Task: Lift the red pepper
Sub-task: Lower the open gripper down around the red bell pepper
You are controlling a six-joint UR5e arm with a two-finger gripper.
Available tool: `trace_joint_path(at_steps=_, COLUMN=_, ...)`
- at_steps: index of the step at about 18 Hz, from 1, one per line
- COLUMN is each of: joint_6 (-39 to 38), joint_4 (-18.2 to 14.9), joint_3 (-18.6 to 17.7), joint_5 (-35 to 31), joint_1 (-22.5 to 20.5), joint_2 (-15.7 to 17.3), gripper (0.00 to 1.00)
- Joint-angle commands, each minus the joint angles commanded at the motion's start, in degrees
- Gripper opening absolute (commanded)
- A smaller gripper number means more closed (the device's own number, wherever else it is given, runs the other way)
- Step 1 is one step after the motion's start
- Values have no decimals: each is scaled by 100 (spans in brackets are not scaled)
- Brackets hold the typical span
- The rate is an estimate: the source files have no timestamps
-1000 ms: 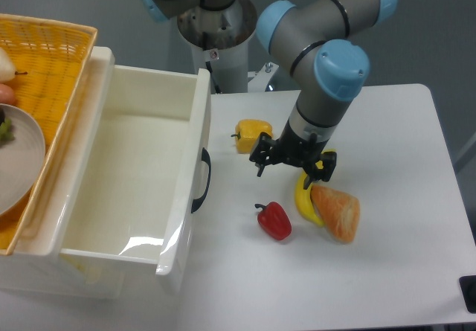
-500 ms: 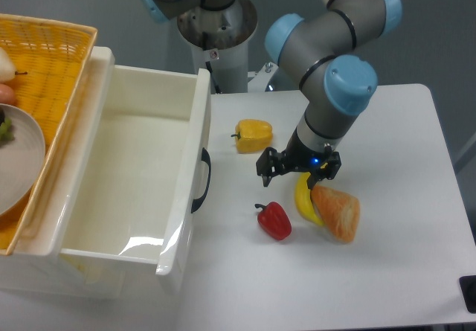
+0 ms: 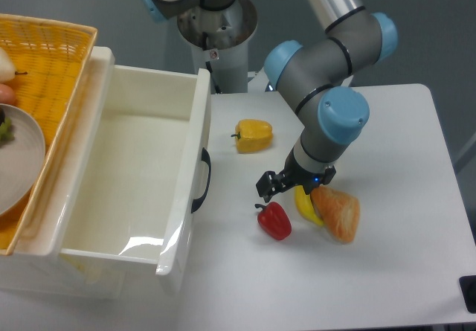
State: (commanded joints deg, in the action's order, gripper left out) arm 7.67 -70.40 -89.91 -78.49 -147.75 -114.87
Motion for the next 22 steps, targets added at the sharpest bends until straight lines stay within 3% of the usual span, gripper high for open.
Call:
trace_joint_path(at_steps=5, joint_6=-608, joint_4=9, joint_3=79, joint_5=9, joint_1=149, joint_2=-131, gripper=100)
trace_joint_path(at_steps=19, joint_6=-609, joint_4=773, joint_3=35, joint_5=-79, joint_1=290, joint_2=-580, gripper=100)
trace_joint_path(at_steps=22, joint_6=-609, joint_4=800, joint_3=61, joint_5=-123, joint_1=299, joint_2=-659, gripper=100)
